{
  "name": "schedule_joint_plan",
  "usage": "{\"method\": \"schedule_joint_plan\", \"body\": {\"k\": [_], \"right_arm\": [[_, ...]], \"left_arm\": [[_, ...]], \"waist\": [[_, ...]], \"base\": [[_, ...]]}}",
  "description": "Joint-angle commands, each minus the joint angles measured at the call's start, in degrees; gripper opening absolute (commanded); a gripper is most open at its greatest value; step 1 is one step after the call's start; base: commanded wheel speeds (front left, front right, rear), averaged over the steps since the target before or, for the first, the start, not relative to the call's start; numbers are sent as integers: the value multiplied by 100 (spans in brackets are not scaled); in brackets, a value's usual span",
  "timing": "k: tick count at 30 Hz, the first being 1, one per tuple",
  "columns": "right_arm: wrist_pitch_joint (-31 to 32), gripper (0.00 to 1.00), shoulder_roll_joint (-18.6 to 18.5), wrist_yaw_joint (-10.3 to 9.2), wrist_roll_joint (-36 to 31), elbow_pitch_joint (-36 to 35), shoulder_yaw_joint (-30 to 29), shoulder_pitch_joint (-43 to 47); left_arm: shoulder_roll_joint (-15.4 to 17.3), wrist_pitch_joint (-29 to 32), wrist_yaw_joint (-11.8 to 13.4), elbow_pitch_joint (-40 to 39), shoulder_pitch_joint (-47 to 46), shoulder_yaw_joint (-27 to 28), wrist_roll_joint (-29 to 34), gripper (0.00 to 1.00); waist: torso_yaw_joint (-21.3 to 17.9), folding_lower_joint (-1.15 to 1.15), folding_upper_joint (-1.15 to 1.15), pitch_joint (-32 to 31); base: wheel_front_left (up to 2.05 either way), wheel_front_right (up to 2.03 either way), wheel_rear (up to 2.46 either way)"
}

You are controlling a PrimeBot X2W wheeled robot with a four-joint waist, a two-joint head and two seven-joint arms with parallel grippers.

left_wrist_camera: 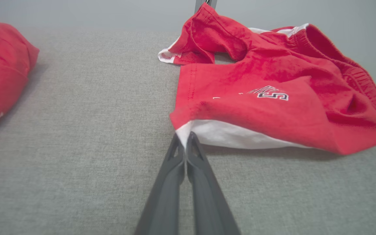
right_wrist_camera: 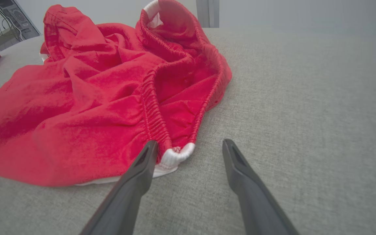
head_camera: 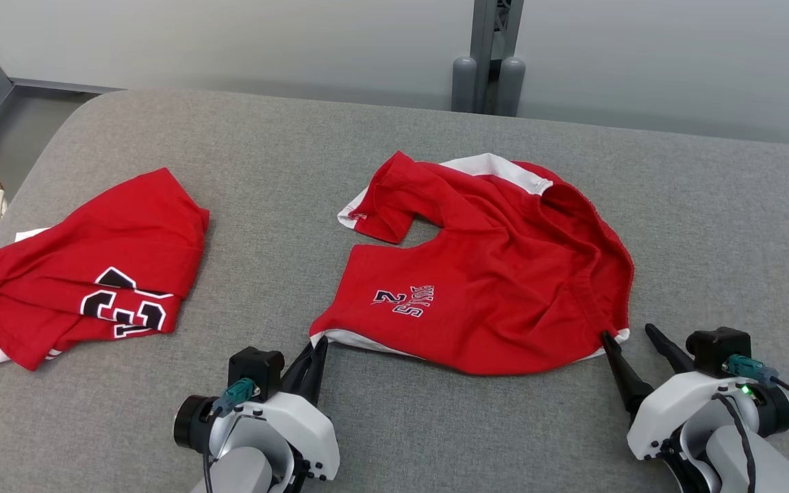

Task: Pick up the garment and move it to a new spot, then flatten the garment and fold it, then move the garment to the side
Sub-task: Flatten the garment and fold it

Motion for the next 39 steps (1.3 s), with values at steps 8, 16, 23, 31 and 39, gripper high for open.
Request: {"method": "schedule_joint_plan", "body": {"k": [8,16,23,31,39], "right_arm": [[-15,100,-104,2,649,66,249,-147],[-16,28,-127,2,1103,167,587,-239],[-16,0,-156,2,1489,81,735,-311],[-15,0,-139,2,2333,-451,662,-254],[277,0,-352,3,3409,-1310,561,-620]], "left_arm": [[14,-18,-48,-31,27,43,49,0],[14,-18,-2,-96,26,21,6,3],[13,-18,40,-118,46,44,21,2],[14,-19,106,-561,157,415,253,0],[12,-19,53,-1461,233,862,331,0]], "waist": [[25,0,0,13],[48,0,0,16],[-16,0,0,-19],[-251,0,0,-374],[-563,0,0,-880]], "base": [[0,0,0],[0,0,0],[0,0,0],[0,0,0],[0,0,0]]}}
